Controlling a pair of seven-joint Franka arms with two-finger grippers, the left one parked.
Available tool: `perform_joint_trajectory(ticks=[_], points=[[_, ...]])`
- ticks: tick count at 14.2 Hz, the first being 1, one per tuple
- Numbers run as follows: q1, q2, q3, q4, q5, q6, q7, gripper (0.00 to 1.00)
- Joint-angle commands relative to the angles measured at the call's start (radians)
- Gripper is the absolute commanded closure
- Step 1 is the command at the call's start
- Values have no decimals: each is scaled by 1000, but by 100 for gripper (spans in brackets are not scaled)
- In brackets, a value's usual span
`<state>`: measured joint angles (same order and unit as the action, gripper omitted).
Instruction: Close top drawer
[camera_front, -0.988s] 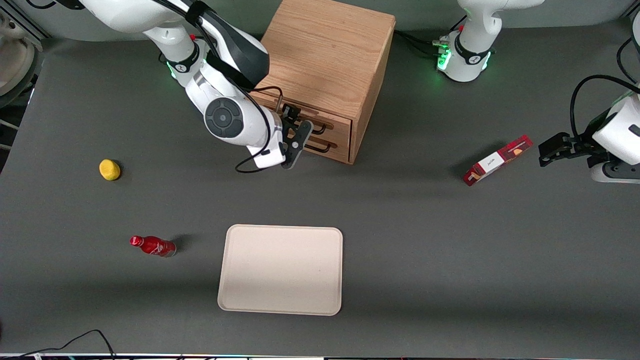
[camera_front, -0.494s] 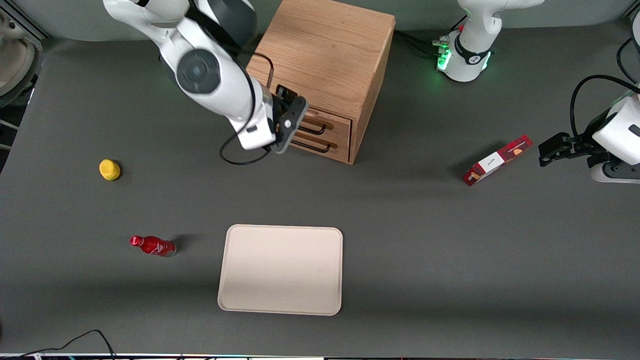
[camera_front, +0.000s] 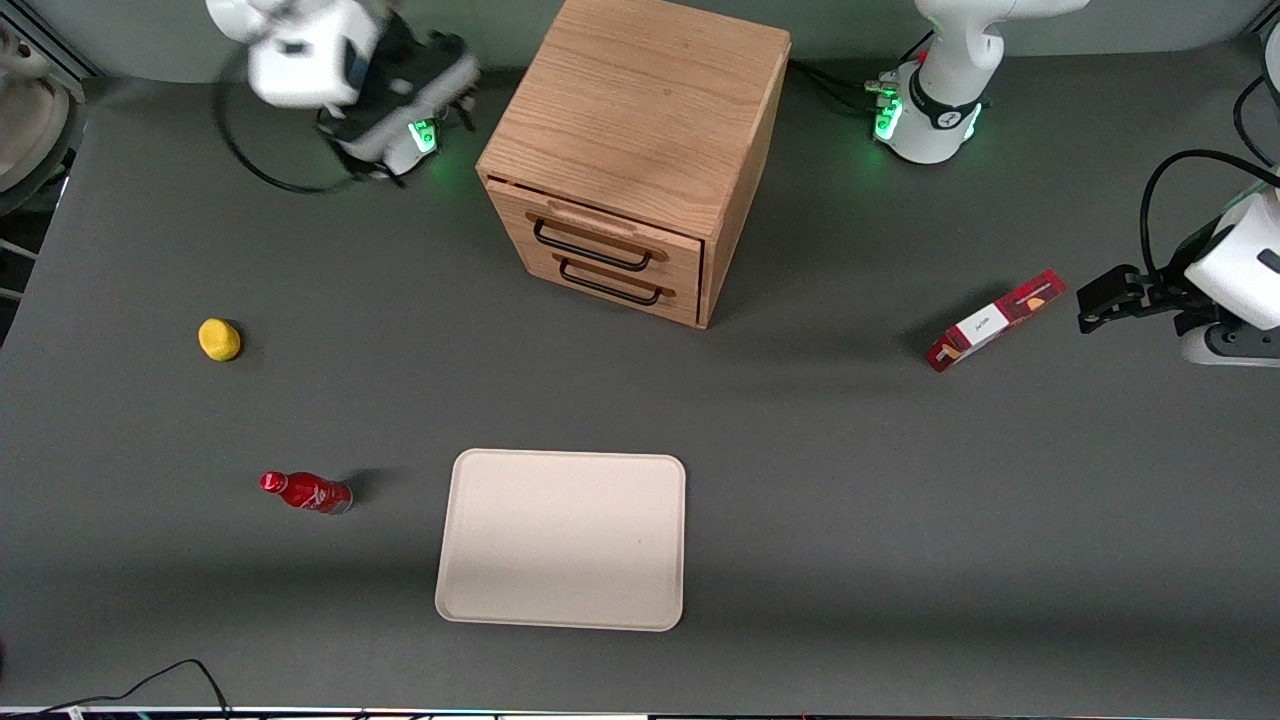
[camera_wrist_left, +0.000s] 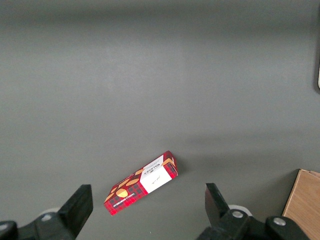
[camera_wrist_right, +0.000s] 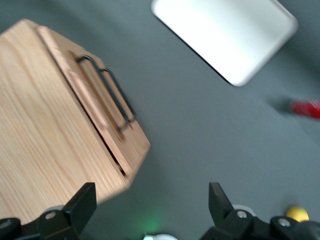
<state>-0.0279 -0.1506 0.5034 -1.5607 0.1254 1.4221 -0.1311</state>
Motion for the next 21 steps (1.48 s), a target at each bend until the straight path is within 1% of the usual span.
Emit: perform_joint_trajectory(ticks=[1, 5, 6, 7, 8, 10, 12, 15, 16, 17, 18, 20, 21], points=[[-3, -64, -150, -74, -4, -31, 39, 0], [-6, -53, -353, -117, -7, 14, 38, 0], [-6, -55, -399, -146, -24, 33, 33, 0], [-4, -58, -423, -183, -41, 65, 33, 0], [-6, -64, -428, -228, -58, 116, 41, 0], [-10, -67, -463, -306, -64, 190, 47, 0], [-12, -66, -468, -318, -72, 193, 53, 0], [-10, -50, -468, -326, -160, 189, 74, 0], [-13, -20, -474, -316, -185, 179, 77, 0], [-12, 9, -508, -293, -187, 161, 77, 0], [-10, 47, -523, -257, -194, 156, 77, 0], [-9, 130, -528, -150, -194, 129, 77, 0], [-9, 146, -529, -125, -191, 114, 76, 0]])
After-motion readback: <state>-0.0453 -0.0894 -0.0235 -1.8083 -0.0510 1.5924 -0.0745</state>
